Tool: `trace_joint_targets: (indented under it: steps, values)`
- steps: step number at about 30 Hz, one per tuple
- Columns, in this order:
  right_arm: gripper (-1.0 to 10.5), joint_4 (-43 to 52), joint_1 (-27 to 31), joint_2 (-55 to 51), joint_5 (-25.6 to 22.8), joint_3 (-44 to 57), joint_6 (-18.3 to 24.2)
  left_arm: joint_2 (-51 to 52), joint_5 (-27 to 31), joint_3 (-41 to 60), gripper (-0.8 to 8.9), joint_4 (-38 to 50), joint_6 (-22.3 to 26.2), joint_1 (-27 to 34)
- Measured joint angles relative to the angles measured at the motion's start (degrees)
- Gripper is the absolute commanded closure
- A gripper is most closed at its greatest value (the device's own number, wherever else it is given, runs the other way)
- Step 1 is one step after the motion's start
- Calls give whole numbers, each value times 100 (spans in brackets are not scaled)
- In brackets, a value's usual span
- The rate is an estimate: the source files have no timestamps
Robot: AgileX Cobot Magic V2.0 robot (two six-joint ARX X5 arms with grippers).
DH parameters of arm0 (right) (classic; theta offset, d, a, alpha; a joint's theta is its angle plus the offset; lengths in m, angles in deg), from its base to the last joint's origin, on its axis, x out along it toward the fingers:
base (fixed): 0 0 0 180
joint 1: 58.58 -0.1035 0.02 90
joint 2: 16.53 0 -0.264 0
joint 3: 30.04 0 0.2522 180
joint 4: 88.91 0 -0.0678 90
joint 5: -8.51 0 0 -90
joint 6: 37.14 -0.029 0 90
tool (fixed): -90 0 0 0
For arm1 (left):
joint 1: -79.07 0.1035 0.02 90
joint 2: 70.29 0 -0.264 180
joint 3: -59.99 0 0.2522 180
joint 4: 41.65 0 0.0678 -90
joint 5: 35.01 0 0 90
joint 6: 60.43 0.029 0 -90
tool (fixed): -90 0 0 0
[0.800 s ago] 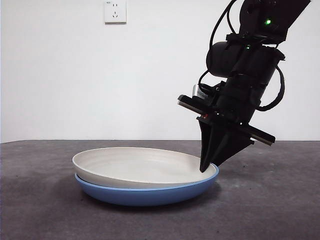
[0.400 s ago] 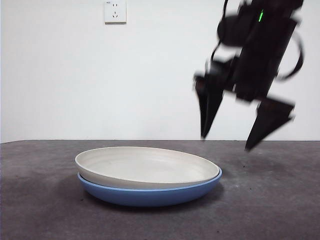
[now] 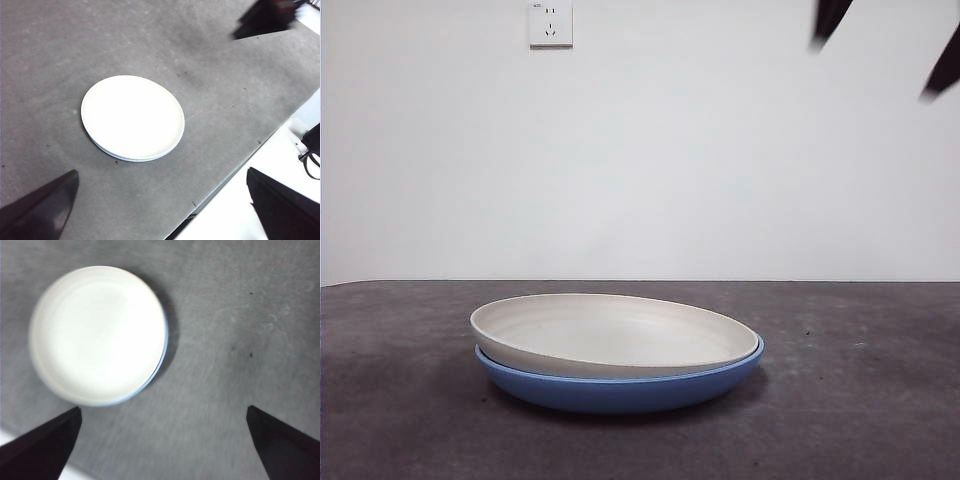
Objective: Pick up the white plate, put it on the blue plate, put it on desk
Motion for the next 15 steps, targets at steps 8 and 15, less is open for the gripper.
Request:
trace_joint_targets:
  steps: [8,15]
  values:
    - [398,-1349,-173,-2004,-2,-4,39,0,0,0,156,2,0,0]
    - [398,-1567,-173,-3274,-2,-11,39,0,0,0,156,2,-2,0]
